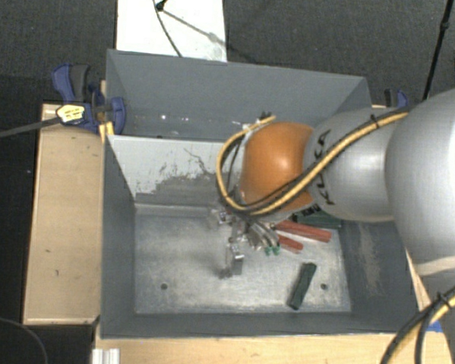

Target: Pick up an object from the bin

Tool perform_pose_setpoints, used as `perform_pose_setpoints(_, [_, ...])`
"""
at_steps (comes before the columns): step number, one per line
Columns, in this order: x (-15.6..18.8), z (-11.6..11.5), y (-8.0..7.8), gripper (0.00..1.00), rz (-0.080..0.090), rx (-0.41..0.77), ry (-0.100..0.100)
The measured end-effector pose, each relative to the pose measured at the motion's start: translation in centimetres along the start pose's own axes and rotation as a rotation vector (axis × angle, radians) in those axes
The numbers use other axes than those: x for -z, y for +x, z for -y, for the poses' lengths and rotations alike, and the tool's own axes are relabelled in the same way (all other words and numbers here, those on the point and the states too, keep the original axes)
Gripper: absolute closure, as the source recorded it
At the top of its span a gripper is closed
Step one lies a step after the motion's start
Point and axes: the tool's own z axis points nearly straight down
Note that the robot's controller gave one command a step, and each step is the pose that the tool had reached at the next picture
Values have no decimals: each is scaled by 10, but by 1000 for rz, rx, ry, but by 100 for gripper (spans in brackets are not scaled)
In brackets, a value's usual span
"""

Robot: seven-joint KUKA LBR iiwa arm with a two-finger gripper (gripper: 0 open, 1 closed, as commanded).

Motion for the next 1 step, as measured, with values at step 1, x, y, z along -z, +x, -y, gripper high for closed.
perform_pose_setpoints(1, [6,63,0,0,9,167,0])
